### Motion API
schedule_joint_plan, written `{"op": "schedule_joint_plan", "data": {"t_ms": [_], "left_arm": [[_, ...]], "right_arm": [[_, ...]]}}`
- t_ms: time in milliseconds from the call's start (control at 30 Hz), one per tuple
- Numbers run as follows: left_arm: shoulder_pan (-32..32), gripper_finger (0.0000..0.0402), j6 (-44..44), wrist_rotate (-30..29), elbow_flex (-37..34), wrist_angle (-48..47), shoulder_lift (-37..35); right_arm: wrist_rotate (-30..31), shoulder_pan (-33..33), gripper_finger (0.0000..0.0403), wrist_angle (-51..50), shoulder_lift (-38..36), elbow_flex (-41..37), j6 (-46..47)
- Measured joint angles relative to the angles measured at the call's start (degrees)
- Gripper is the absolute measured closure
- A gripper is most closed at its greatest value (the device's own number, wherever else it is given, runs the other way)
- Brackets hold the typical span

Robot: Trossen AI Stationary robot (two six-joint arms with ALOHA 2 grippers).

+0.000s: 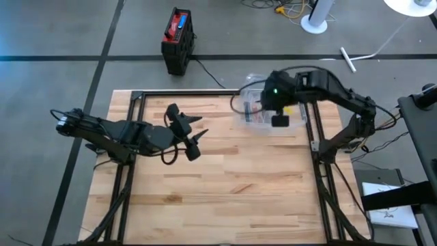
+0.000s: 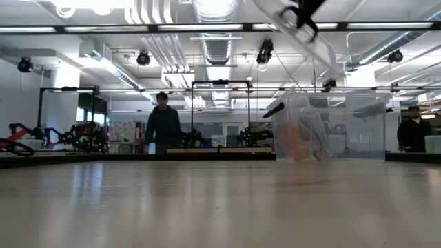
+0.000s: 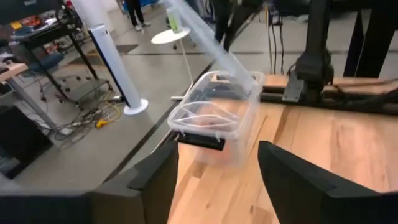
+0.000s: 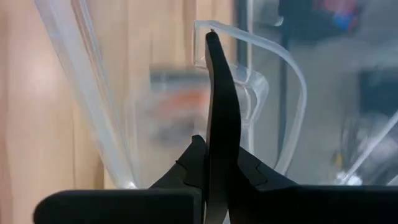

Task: Roll bandage
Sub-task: Close the transparent container

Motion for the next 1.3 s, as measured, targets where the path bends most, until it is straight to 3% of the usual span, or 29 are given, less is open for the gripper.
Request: {"op": "schedule_joint_plan", "data": {"t_ms": [200, 400, 567, 867, 1100, 1300], "left_arm": [[0.0, 0.0180, -2.2, 0.6, -3.2, 3.4, 0.0], [-0.3, 0.0200, -3.9, 1.1, -5.6, 5.2, -0.2], [-0.4, 0.0219, -3.8, 1.6, -5.9, 5.2, -0.2], [-0.6, 0.0241, -3.1, 6.0, -5.9, 5.0, -0.2], [-1.0, 0.0253, -3.5, 6.2, -5.9, 4.7, -0.2], [-1.1, 0.0262, -3.6, 6.2, -5.9, 4.5, -0.2]], "right_arm": [[-0.4, -7.1, 0.0381, -2.9, 1.7, -3.2, -8.5], [0.2, -9.5, 0.0381, -3.4, 0.5, -9.7, -9.6], [0.0, -10.1, 0.0381, -2.6, -0.2, -9.1, -10.4], [-0.2, -17.7, 0.0381, -2.7, 0.0, -13.6, -10.9], [-0.7, -21.4, 0.0381, -2.8, 0.1, -19.2, -11.9], [-7.8, -21.2, 0.0381, -2.5, 0.2, -19.8, -11.6]]}}
